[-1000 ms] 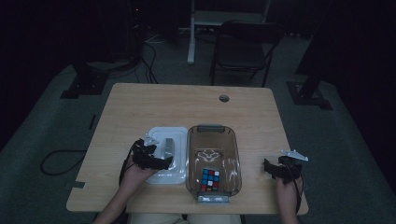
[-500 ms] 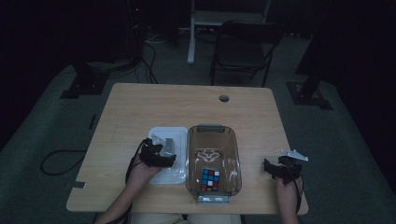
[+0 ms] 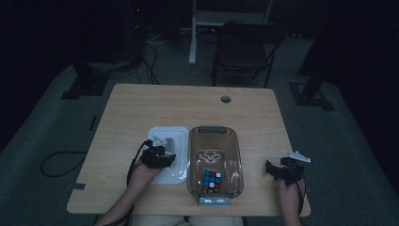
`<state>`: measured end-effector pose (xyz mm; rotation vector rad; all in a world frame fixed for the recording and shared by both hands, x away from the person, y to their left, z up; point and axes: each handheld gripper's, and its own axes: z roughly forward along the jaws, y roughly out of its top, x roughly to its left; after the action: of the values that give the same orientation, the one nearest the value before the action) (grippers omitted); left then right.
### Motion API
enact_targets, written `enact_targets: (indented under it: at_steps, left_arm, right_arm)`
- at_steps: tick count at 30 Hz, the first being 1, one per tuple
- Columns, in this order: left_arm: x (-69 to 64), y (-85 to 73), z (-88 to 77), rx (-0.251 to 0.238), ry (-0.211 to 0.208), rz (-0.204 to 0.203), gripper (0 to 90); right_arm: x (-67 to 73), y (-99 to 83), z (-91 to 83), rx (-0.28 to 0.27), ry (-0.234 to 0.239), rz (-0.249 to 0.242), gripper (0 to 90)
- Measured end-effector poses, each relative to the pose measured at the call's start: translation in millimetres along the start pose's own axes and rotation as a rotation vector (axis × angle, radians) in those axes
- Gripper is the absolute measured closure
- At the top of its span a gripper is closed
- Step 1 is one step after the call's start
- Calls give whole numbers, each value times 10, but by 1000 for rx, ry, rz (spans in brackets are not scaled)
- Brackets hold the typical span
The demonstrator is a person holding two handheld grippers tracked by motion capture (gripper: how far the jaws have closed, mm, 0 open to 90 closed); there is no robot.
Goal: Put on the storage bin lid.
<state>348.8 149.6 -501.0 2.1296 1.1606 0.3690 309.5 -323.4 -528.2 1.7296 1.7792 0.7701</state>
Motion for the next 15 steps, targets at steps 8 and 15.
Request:
enact_targets:
  at_steps: [8,15]
  left_arm:
    - [131,-30,-42,-25,-8,-50,645]
    - [249,-59,-121,-48,-12,-93,698]
  right_arm:
    - [12,-6,-12,-1,18,-2,117]
    - [68,10,-55,-19,88,-15,117]
